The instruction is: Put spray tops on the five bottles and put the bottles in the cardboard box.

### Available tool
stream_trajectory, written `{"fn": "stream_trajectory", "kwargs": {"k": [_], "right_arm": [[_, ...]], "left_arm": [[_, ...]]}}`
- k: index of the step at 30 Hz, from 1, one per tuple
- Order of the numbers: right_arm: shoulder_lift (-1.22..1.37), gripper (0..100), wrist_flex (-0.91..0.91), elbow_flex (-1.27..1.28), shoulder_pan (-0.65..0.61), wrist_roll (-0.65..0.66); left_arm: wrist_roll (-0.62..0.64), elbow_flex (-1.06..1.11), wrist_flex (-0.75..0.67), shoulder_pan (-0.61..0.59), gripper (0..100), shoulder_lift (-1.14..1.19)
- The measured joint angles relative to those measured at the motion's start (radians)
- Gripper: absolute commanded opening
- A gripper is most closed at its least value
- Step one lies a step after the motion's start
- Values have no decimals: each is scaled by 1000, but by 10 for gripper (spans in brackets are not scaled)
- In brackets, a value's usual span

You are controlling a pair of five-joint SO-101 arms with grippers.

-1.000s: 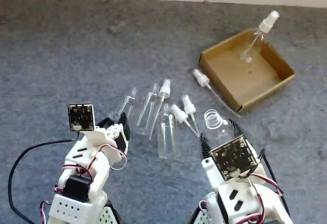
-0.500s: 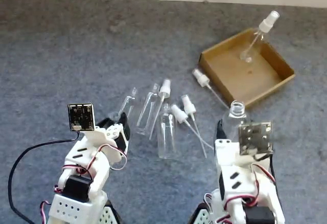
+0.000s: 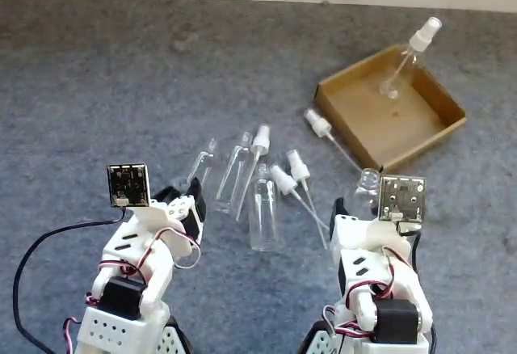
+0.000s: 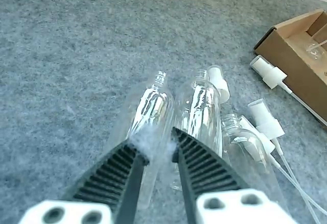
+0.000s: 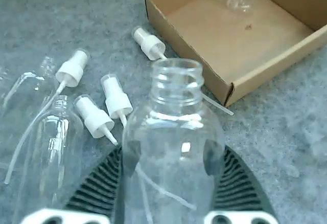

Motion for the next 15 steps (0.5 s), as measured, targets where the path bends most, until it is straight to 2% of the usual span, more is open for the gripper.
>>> {"fn": "stream_trajectory", "kwargs": {"k": [7, 15], "right_arm": [[0, 94, -11, 72, 3, -2], [0, 94, -110, 216, 3, -2]], "left_arm": [[0, 0, 0, 0, 39, 0], [0, 0, 0, 0, 39, 0]]}}
